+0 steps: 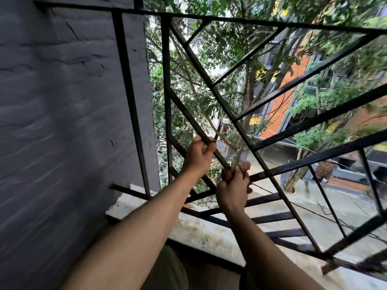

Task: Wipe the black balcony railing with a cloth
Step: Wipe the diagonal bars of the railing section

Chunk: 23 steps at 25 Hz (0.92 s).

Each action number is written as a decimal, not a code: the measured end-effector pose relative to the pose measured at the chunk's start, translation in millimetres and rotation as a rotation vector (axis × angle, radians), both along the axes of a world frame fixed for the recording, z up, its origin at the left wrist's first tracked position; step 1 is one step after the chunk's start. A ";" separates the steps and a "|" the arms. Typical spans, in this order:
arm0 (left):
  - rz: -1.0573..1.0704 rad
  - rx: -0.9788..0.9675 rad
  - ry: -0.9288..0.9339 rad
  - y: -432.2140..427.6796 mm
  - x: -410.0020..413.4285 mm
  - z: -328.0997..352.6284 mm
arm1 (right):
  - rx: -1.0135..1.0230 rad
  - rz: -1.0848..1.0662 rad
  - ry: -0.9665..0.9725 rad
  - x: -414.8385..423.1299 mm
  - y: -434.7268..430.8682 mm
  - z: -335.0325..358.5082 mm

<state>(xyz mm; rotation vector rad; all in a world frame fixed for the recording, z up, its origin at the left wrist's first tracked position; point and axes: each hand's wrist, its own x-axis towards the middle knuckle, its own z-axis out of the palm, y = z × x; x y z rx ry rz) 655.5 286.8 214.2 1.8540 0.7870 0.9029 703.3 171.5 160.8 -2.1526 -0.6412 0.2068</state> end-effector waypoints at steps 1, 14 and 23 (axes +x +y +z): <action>-0.029 -0.009 0.012 0.7 -2.9 -0.4 | 0.089 -0.003 -0.055 -4.3 -6.5 -10.6; -0.052 -0.304 -0.016 -11.6 -5.8 -31.2 | -0.538 0.469 -0.737 -2.8 -23.2 -57.4; -0.015 -0.291 -0.026 -11.9 -6.8 -34.1 | -0.633 0.358 -0.232 -4.8 17.6 -25.5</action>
